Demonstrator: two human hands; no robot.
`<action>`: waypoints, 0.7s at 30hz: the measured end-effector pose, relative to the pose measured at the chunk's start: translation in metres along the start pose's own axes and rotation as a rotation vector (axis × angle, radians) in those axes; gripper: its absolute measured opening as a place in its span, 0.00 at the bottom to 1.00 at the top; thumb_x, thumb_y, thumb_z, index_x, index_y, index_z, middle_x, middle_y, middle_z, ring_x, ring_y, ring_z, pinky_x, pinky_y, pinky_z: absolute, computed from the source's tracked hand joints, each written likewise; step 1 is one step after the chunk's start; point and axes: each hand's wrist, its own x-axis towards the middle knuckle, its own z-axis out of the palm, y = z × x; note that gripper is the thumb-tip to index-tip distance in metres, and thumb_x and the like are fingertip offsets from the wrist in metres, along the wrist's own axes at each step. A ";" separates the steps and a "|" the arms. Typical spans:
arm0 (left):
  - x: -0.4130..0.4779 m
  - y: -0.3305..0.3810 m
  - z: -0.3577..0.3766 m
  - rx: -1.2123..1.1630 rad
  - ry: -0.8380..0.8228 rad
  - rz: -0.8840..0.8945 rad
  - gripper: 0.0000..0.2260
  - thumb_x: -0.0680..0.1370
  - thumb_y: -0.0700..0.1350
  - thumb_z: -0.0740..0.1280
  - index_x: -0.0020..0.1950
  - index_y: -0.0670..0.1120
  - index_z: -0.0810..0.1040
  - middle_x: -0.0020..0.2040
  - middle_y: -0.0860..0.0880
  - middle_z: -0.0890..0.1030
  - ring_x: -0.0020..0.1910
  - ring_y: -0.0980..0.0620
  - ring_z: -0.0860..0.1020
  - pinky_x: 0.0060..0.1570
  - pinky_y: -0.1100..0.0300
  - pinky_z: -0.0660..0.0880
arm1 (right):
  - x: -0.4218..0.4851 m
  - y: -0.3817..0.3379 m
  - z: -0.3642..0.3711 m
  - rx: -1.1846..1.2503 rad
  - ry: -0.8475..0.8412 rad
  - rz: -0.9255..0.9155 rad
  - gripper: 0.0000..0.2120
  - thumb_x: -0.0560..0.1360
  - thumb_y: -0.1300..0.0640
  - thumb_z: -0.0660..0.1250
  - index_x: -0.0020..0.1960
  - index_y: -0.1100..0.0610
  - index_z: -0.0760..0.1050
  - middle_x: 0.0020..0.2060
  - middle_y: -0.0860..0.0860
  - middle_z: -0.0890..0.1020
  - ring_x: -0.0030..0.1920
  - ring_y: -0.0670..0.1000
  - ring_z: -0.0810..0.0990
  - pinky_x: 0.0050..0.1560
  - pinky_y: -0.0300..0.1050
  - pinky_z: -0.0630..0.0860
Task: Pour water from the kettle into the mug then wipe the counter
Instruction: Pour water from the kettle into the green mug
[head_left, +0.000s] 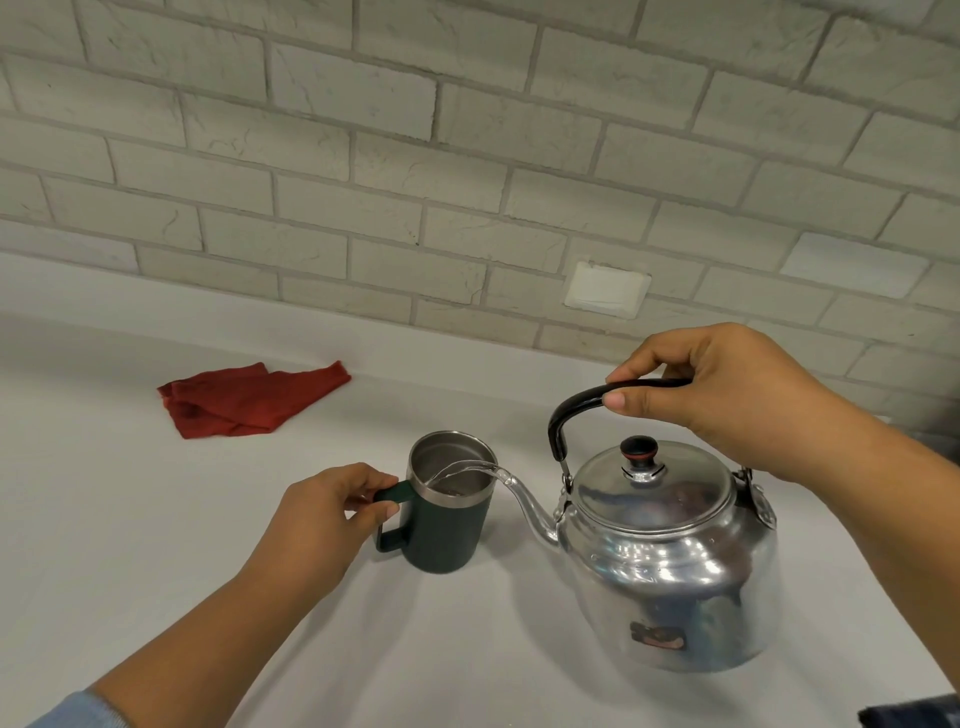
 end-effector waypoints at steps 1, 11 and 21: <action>0.000 0.000 0.000 0.002 0.000 0.000 0.08 0.72 0.45 0.72 0.46 0.58 0.79 0.40 0.63 0.80 0.42 0.63 0.78 0.39 0.73 0.67 | 0.000 0.000 0.000 -0.003 -0.002 0.000 0.06 0.63 0.43 0.76 0.38 0.41 0.82 0.31 0.46 0.76 0.35 0.47 0.75 0.35 0.41 0.68; -0.001 0.003 0.000 -0.014 -0.004 -0.021 0.08 0.72 0.44 0.72 0.47 0.56 0.80 0.43 0.60 0.81 0.43 0.62 0.78 0.41 0.70 0.68 | 0.001 -0.003 -0.003 -0.028 -0.011 -0.009 0.06 0.63 0.43 0.76 0.38 0.41 0.82 0.31 0.45 0.76 0.35 0.46 0.74 0.35 0.40 0.67; -0.002 0.008 -0.001 -0.006 -0.004 -0.055 0.08 0.72 0.44 0.71 0.50 0.53 0.81 0.44 0.56 0.81 0.43 0.60 0.78 0.48 0.62 0.70 | 0.002 -0.005 -0.004 -0.043 -0.007 -0.015 0.06 0.63 0.42 0.76 0.39 0.41 0.82 0.30 0.47 0.77 0.30 0.46 0.73 0.33 0.40 0.68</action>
